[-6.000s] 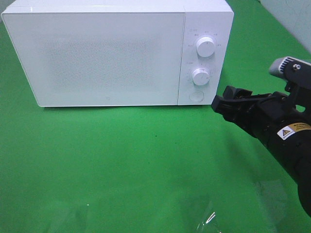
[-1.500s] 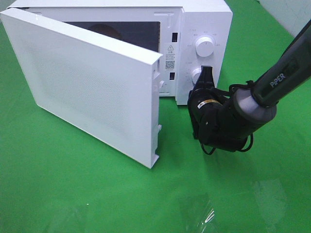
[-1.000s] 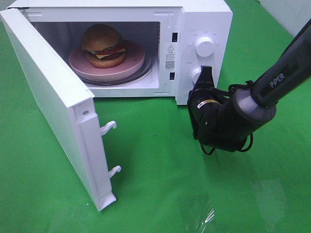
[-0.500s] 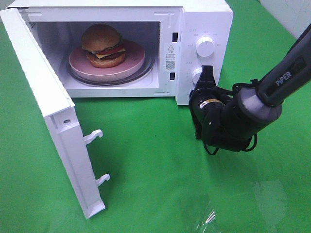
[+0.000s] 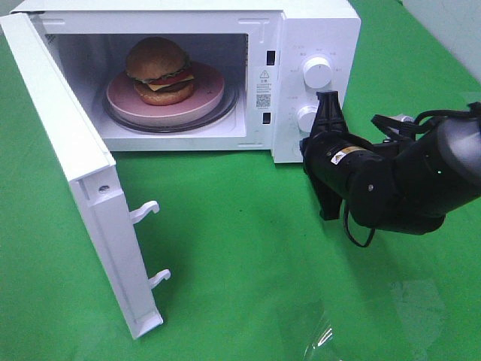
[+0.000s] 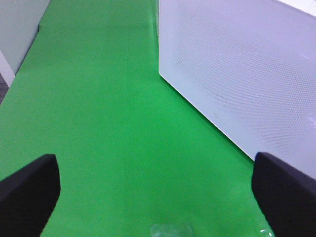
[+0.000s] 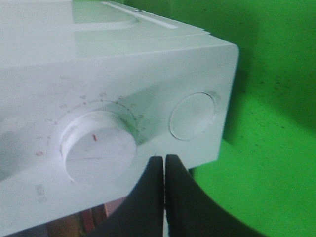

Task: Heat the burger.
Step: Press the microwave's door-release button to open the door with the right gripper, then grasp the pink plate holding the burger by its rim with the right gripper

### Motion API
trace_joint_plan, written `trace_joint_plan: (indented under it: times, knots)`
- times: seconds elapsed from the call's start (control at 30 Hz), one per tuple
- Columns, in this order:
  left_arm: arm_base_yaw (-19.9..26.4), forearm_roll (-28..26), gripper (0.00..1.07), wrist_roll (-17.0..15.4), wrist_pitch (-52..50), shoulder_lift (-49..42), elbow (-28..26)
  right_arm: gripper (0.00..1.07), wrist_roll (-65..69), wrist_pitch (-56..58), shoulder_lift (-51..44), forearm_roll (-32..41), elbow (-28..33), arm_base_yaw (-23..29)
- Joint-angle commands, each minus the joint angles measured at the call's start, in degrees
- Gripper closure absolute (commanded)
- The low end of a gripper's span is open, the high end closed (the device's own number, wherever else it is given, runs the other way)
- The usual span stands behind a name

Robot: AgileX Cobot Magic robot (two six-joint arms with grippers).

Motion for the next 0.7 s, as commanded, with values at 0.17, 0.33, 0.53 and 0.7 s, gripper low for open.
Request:
trace_joint_plan:
  times: [0.17, 0.33, 0.53, 0.7]
  knots:
    - [0.2, 0.1, 0.03, -0.2, 0.1, -1.1, 0.3, 1.06, -10.3, 11.8, -6.7, -0.7, 3.6, 0.0]
    - [0.2, 0.1, 0.03, -0.2, 0.1, -1.1, 0.3, 1.05, -23.3, 20.3, -11.3, -0.8, 3.6, -0.2]
    - [0.2, 0.1, 0.03, -0.2, 0.1, -1.1, 0.3, 1.05, -36.0, 29.4, -15.4, -0.8, 3.3, -0.2]
    - [0.2, 0.1, 0.03, -0.2, 0.1, -1.1, 0.3, 1.05, -48.2, 39.0, -18.5, -0.8, 3.3, -0.2]
